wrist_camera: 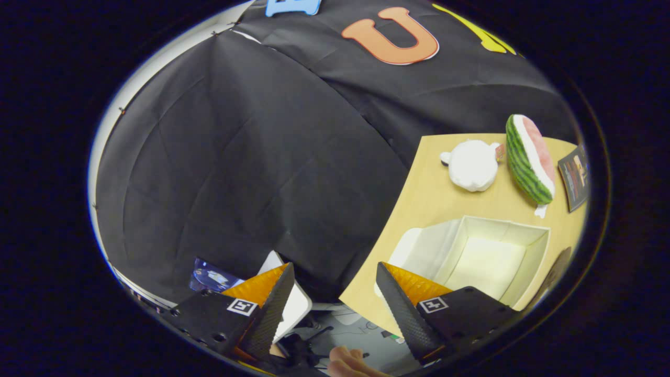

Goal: Open the storage box then place both shoes into the box .Put the left shoe in first, then the right shoe, with the right side of both shoes facing outward in a uniform manner.

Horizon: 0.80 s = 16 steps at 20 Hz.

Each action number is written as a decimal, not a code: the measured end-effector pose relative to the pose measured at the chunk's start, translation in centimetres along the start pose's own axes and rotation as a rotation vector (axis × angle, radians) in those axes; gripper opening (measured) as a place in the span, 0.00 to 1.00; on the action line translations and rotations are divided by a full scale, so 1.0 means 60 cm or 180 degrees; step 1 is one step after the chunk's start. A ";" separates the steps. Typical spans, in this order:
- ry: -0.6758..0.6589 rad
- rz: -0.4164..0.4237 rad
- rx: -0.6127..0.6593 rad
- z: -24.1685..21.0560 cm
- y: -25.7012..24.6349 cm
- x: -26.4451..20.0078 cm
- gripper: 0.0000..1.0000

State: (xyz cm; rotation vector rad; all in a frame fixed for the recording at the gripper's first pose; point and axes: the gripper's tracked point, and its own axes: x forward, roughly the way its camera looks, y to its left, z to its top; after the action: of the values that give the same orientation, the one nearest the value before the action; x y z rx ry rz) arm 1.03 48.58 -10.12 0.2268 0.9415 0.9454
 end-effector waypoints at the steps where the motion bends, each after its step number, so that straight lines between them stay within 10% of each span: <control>1: 0.0008 -0.0052 -0.0028 -0.008 -0.016 -0.010 0.96; 16: -0.0161 -0.1063 0.0548 -0.128 -0.438 -0.243 0.96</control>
State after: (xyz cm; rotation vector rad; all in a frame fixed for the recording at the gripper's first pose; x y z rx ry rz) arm 7.15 20.00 -20.48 0.2291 0.9790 0.5501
